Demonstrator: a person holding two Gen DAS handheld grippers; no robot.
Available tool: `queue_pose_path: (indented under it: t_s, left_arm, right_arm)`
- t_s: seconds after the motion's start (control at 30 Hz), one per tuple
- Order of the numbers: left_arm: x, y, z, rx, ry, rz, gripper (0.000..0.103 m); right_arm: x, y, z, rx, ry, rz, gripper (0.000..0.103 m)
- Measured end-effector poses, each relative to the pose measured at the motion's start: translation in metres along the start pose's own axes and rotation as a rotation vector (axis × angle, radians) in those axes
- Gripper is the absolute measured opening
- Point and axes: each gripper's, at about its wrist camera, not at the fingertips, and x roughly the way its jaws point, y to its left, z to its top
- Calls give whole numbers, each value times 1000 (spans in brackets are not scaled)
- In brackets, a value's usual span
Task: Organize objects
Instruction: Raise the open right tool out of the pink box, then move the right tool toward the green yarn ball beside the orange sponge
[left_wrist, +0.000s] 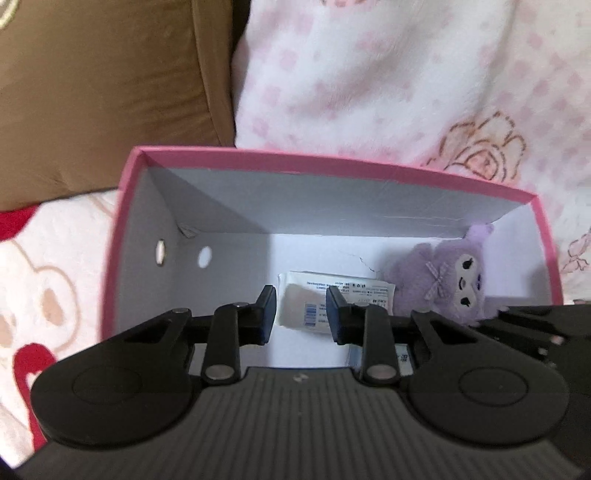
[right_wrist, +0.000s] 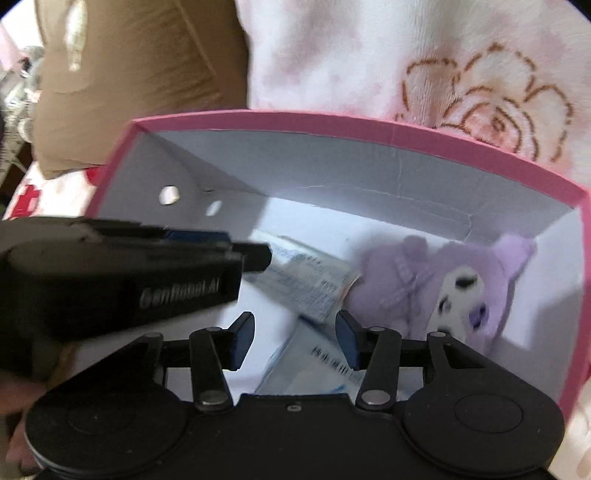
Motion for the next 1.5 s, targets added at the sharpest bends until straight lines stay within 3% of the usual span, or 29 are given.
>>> queue_pose_path:
  t_s: [0.33, 0.67, 0.87, 0.97, 1.1, 1.23, 1.3, 1.5]
  left_arm:
    - [-63, -4, -22, 16, -32, -22, 28]
    - [-130, -20, -45, 9, -55, -54, 28]
    - [-164, -28, -57, 32, -62, -47, 29]
    - [-180, -29, -64, 38, -67, -48, 32]
    - [-192, -29, -74, 36, -51, -56, 43]
    - [-203, -33, -81, 48, -46, -46, 52]
    - [-209, -35, -84, 61, -50, -37, 57]
    - [-228, -38, -97, 88, -66, -32, 77]
  right_arm:
    - [-63, 24, -48, -121, -171, -5, 54]
    - [-108, 31, -75, -185, -272, -22, 55]
    - [-127, 43, -88, -217, -300, -47, 60]
    - [-138, 51, -98, -241, -319, -54, 69]
    - [-150, 57, -112, -264, -344, -58, 81]
    - [-161, 61, -121, -287, -351, -71, 84]
    - [-165, 62, -122, -288, -356, -74, 92]
    - [-177, 65, -132, -282, -358, -79, 93]
